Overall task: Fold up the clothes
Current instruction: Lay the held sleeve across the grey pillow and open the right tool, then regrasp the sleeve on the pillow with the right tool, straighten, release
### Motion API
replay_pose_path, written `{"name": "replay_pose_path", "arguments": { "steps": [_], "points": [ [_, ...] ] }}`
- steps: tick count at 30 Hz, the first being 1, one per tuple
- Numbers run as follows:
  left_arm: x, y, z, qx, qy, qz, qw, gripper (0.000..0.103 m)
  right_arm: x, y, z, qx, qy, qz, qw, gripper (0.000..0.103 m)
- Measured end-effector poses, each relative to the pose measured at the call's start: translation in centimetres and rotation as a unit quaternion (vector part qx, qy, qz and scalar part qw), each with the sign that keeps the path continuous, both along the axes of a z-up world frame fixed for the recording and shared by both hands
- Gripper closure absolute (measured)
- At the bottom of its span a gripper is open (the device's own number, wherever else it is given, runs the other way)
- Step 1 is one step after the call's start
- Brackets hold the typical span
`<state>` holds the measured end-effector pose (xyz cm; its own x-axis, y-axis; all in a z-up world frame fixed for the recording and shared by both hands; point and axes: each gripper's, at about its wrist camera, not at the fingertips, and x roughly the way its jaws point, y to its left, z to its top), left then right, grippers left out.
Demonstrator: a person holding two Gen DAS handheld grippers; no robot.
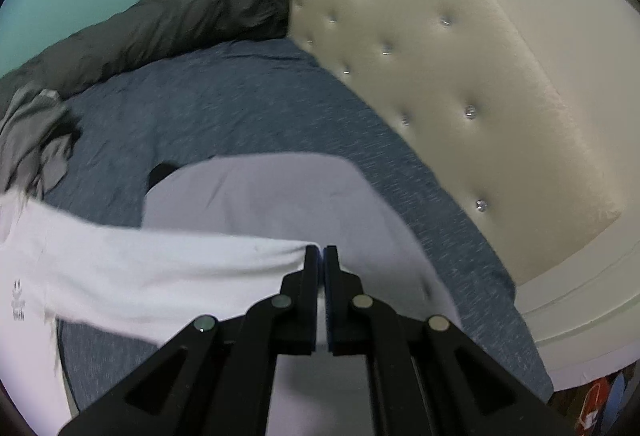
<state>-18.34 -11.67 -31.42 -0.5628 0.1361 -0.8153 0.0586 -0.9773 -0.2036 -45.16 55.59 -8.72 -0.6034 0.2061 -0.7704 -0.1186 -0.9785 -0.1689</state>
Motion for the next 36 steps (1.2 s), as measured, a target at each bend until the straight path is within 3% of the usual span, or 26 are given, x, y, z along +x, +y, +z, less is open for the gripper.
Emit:
{"name": "replay_pose_path", "arguments": {
  "steps": [8,12,16,18,19,24,31,32,33,36],
  "points": [
    [-0.4,0.8,0.0,-0.013,-0.001,-0.006,0.9999,0.089,-5.0,0.5,-1.4,0.043,-0.033,-0.001,0.999,0.101],
    [-0.6,1.2,0.1,-0.015,0.0,-0.01,0.9998,0.089,-6.1,2.4,-2.5,0.035,-0.045,-0.032,0.998,0.099],
    [-0.5,1.4,0.2,-0.014,0.002,-0.014,0.9998,0.089,-4.7,4.4,-2.5,0.0,-0.009,-0.049,0.999,0.088],
    [-0.5,1.5,0.3,-0.013,0.003,-0.015,0.9998,0.089,-3.0,5.2,-2.5,-0.044,0.013,-0.043,0.998,0.063],
    [-0.5,1.6,0.3,-0.012,0.004,-0.016,0.9998,0.089,-2.2,5.7,-2.4,-0.067,0.025,-0.04,0.997,0.059],
    [-0.2,1.5,0.6,-0.01,0.008,-0.016,0.9998,0.089,-0.2,5.9,-4.0,-0.133,0.006,-0.018,0.991,0.058],
    [-0.2,1.5,0.8,-0.01,0.011,-0.014,0.9998,0.089,0.6,6.5,-6.3,-0.181,-0.023,-0.032,0.983,0.058],
    [-0.2,1.4,0.7,-0.01,0.011,-0.014,0.9998,0.089,0.6,6.5,-6.5,-0.181,-0.025,-0.034,0.983,0.064],
    [-0.3,1.4,0.7,-0.01,0.01,-0.014,0.9998,0.089,0.7,6.4,-6.6,-0.18,-0.025,-0.035,0.983,0.079],
    [-0.4,1.3,0.6,-0.011,0.009,-0.017,0.9998,0.089,0.8,6.3,-6.5,-0.171,-0.017,-0.039,0.984,0.098]
  ]
}}
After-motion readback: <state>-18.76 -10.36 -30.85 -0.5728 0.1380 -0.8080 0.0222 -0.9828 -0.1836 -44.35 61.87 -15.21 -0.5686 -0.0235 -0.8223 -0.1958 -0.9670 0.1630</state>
